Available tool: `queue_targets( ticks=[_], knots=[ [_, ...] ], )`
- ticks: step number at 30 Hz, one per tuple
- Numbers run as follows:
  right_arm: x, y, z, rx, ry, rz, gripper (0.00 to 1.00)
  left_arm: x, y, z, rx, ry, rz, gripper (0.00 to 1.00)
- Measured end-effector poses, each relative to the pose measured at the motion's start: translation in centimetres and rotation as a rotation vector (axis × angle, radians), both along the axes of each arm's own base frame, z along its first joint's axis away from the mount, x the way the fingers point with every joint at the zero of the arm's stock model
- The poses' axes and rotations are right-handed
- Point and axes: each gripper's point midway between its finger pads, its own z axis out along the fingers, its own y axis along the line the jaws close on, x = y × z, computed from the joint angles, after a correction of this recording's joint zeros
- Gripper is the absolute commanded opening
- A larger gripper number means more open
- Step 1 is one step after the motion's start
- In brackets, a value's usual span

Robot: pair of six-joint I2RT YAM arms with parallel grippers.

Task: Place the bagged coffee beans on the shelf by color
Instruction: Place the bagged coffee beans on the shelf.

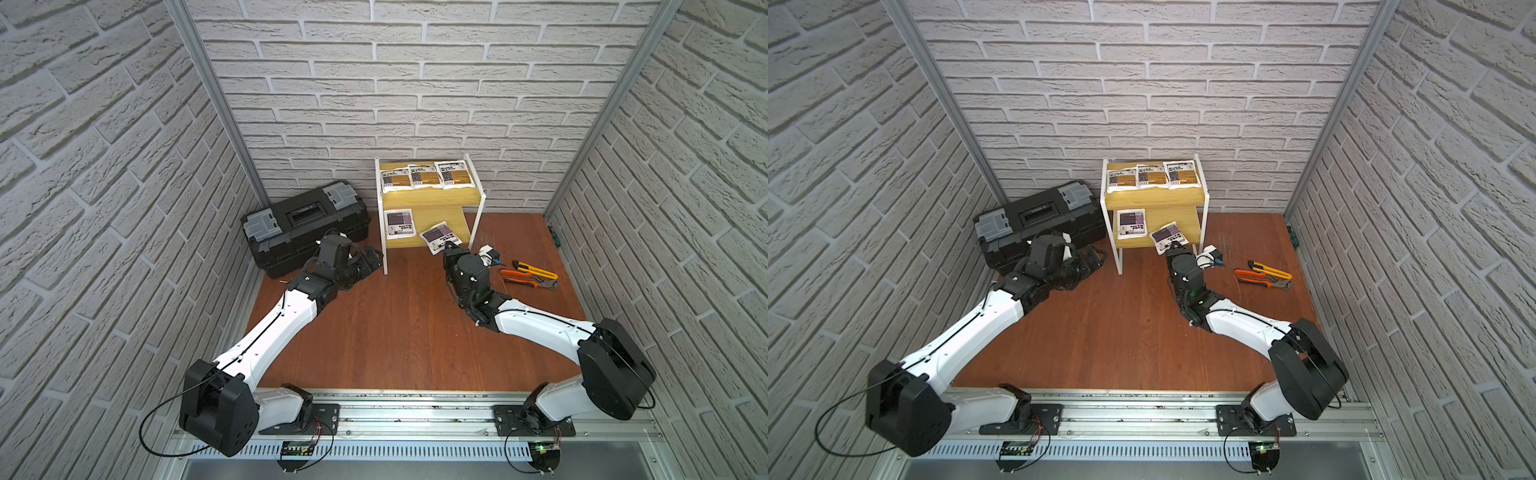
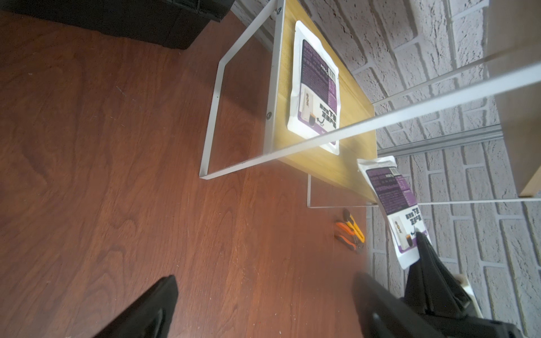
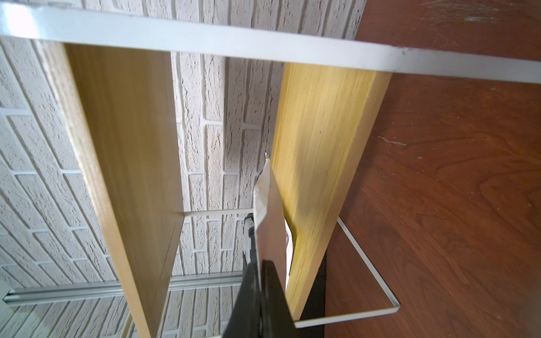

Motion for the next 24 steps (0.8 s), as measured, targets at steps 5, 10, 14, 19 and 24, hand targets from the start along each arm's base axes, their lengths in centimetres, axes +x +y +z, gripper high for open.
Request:
queue_targets(
  ticks=[5, 10, 14, 19, 24],
  knots=[
    [1.3, -0.5, -0.2, 0.020, 0.004, -0.045, 0.03, 0.0, 0.1, -0.1, 0.006, -0.001, -0.002, 0.98],
    [2.5, -0.3, -0.8, 0.036, 0.015, -0.070, 0.03, 0.0, 0.1, -0.1, 0.013, -0.001, -0.006, 0.99],
    [3.2, 0.1, -1.6, 0.041, 0.037, -0.078, 0.04, 0.0, 0.1, -0.2, 0.015, -0.001, -0.008, 0.98],
    [4.1, 0.5, -2.1, 0.046, 0.061, -0.086, 0.05, 0.0, 0.1, -0.1, 0.017, -0.003, -0.009, 0.99],
    [4.7, 0.8, -2.8, 0.046, 0.098, -0.100, 0.06, 0.0, 0.1, -0.1, 0.017, -0.003, -0.009, 0.99]
  ],
)
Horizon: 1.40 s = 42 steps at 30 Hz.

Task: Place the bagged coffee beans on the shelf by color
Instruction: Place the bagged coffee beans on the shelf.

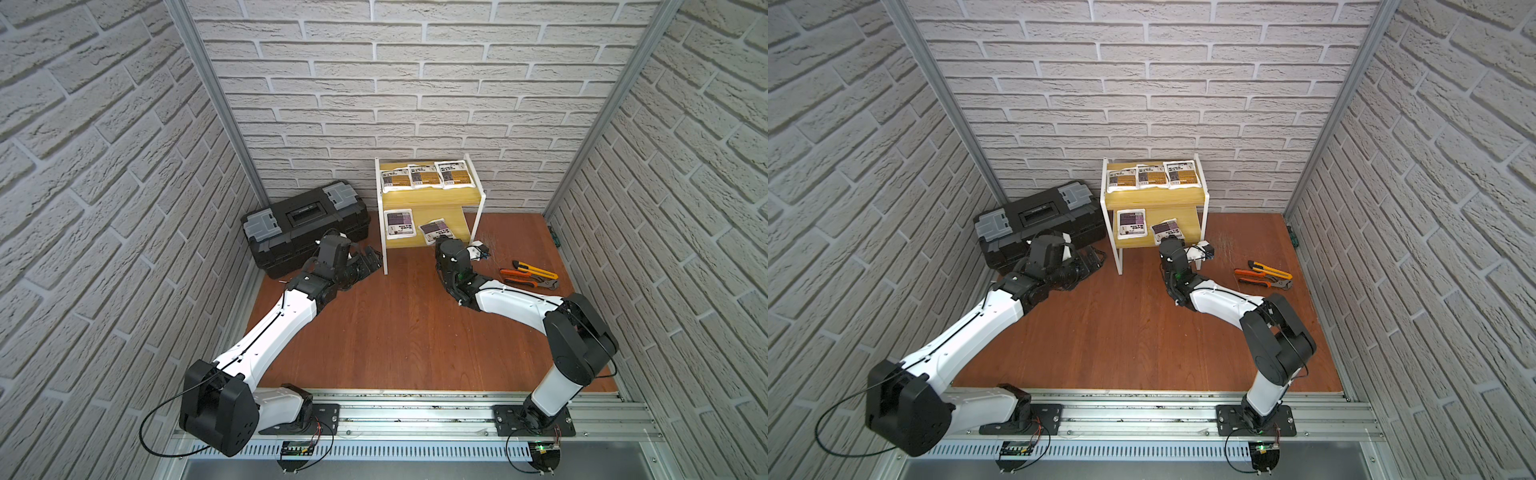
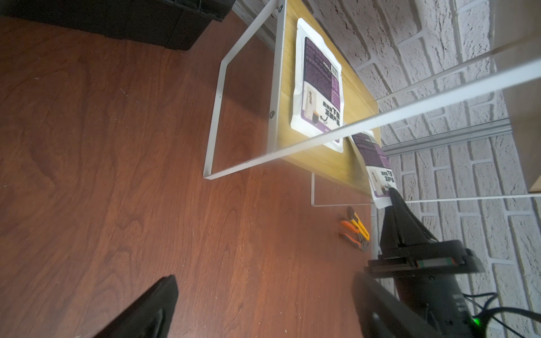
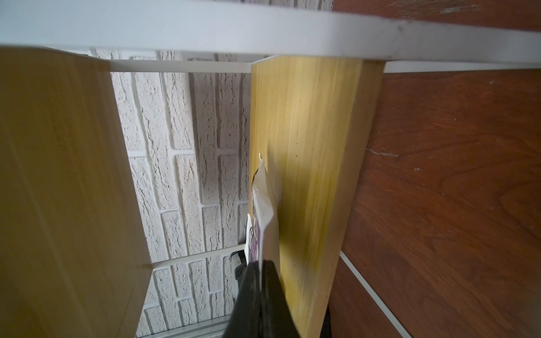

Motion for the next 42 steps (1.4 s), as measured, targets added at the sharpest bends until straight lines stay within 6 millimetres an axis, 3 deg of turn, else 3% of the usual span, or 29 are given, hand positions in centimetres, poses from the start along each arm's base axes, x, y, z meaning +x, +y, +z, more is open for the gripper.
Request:
queue_targets(
  ticks=[12, 35, 42],
  knots=[
    [1.0, -0.1, -2.1, -0.013, 0.077, -0.057, 0.08, 0.1, 0.2, 0.0, -0.004, 0.001, 0.002, 0.98],
    [4.6, 0.7, -2.1, -0.018, 0.083, -0.108, 0.17, -0.1, -0.2, 0.1, -0.024, 0.010, -0.023, 0.99],
    [5.6, 0.4, -2.0, -0.011, 0.079, -0.115, 0.28, -0.1, -0.1, 0.1, -0.026, 0.010, -0.021, 0.98]
  ],
)
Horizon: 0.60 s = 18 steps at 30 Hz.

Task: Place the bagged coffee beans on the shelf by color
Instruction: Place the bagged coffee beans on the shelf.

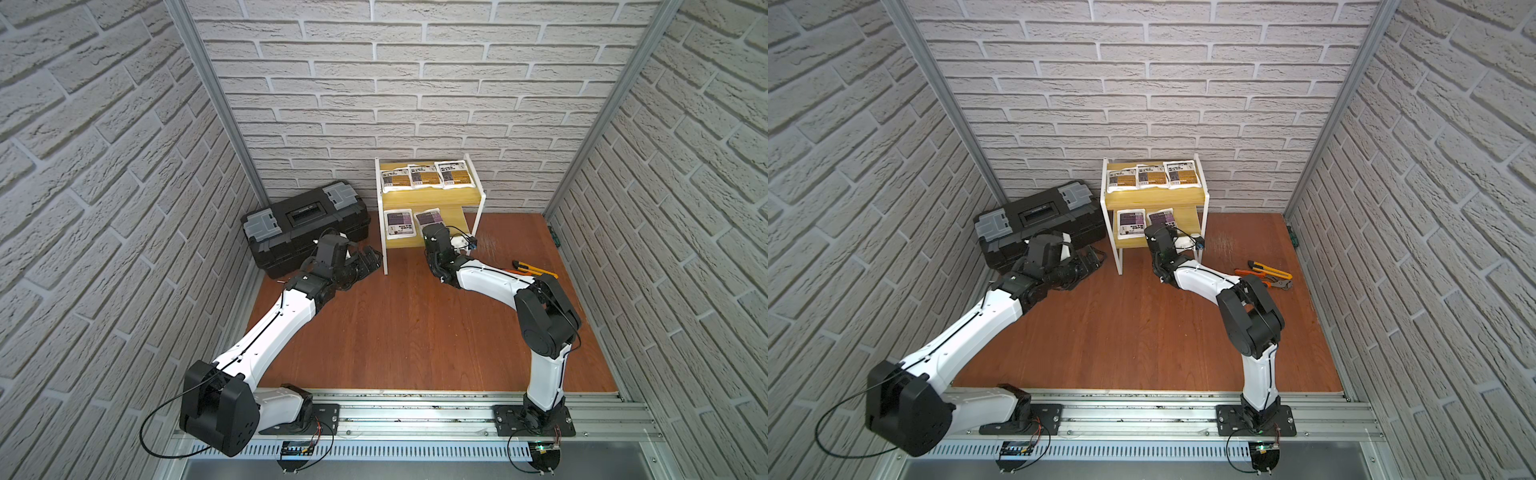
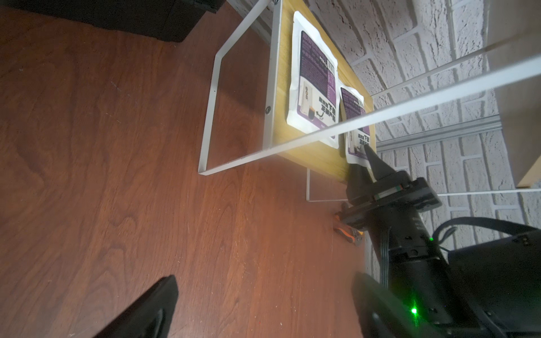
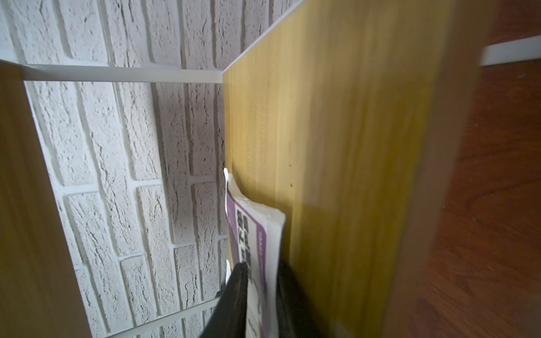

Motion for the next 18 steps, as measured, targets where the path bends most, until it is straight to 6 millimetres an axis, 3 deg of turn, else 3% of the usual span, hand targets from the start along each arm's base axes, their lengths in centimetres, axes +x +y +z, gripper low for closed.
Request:
queue_targets(
  ticks=[18],
  knots=[
    [0.6, 1.2, 1.0, 0.017, -0.030, 0.065, 0.51, 0.0, 0.0, 0.0, 0.000, 0.000, 0.002, 0.99]
  ],
)
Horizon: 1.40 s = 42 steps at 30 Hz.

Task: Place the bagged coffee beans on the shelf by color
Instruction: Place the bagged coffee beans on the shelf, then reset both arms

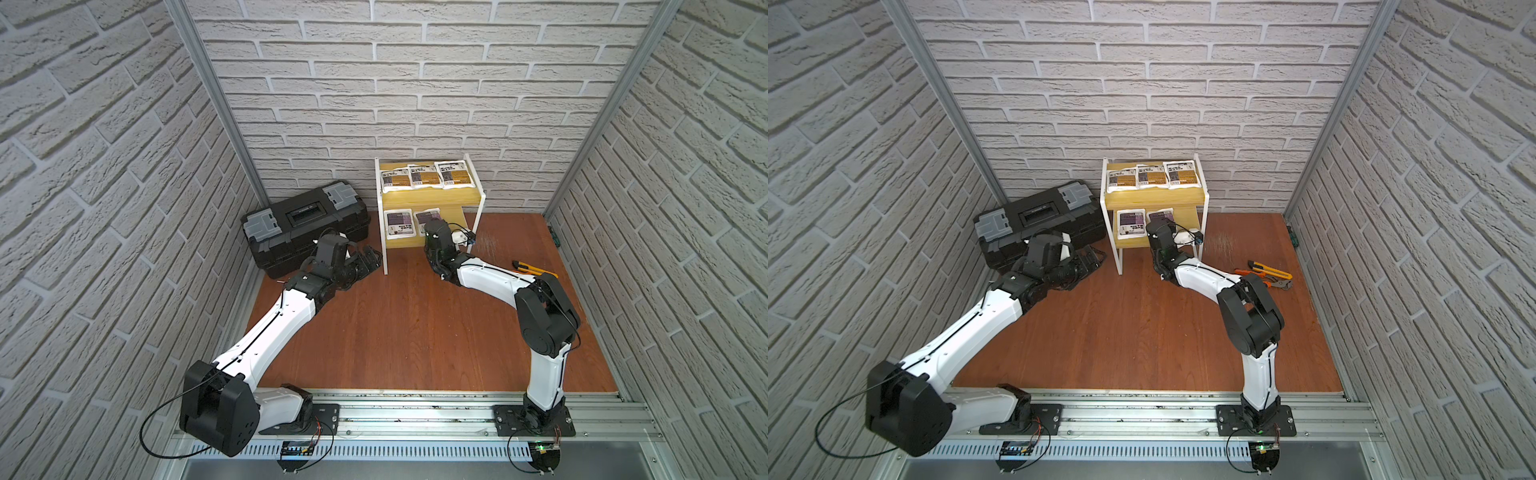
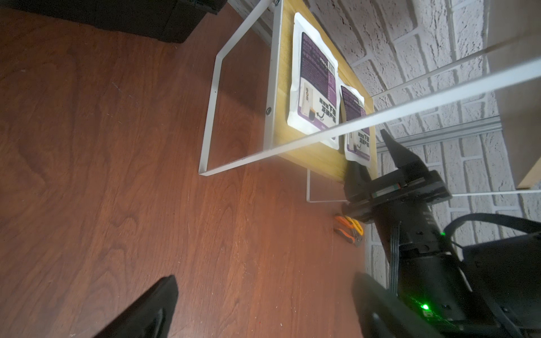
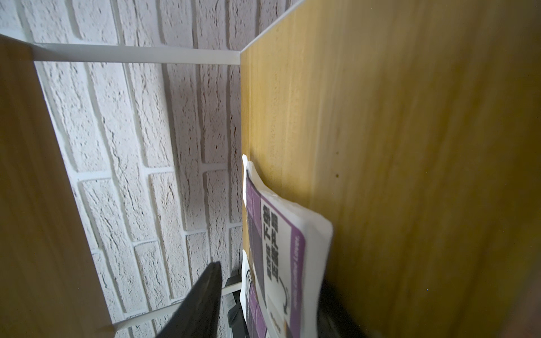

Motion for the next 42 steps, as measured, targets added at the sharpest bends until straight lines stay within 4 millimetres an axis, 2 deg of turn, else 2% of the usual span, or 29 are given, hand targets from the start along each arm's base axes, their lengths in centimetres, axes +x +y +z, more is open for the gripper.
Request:
queue_targets(
  ticks=[7, 14, 24, 27, 32, 34, 36, 39, 40, 41, 42],
  knots=[
    [-0.5, 0.1, 0.3, 0.008, -0.002, 0.021, 0.58, 0.0, 0.0, 0.0, 0.000, 0.000, 0.001, 0.99],
    [-1.6, -0.1, 0.4, 0.006, 0.016, 0.047, 0.60, 0.0, 0.1, 0.0, 0.002, -0.002, 0.003, 0.98],
    [-4.2, -0.4, 0.3, 0.011, 0.036, 0.107, 0.61, -0.1, 0.4, 1.0, 0.003, -0.028, 0.016, 0.99],
    [-5.7, -0.5, 0.1, -0.011, 0.049, 0.146, 0.61, -0.3, 0.7, 1.5, 0.006, -0.039, 0.022, 0.99],
    [-9.2, -0.5, -2.7, -0.122, 0.146, 0.265, 0.61, -0.5, 1.2, 2.9, 0.033, -0.080, 0.022, 0.98],
    [-10.9, -0.3, -3.2, -0.177, 0.174, 0.334, 0.62, -0.7, 1.6, 3.7, 0.056, -0.108, 0.022, 0.98],
    [-12.6, -0.1, -2.8, -0.234, 0.180, 0.409, 0.63, -1.0, 2.1, 4.5, 0.083, -0.135, 0.023, 0.98],
    [-15.1, 0.0, -0.9, -0.319, 0.157, 0.511, 0.65, -1.5, 3.0, 5.9, 0.137, -0.192, 0.028, 0.98],
    [-16.0, -0.2, -0.1, -0.349, 0.143, 0.541, 0.68, -1.6, 3.4, 6.4, 0.157, -0.213, 0.034, 0.98],
    [-16.7, -0.4, 0.8, -0.378, 0.127, 0.561, 0.76, -1.9, 3.8, 6.7, 0.178, -0.232, 0.038, 0.99],
    [-17.6, -0.8, 1.8, -0.410, 0.110, 0.579, 0.92, -2.1, 4.3, 7.2, 0.205, -0.252, 0.044, 0.99]
  ],
)
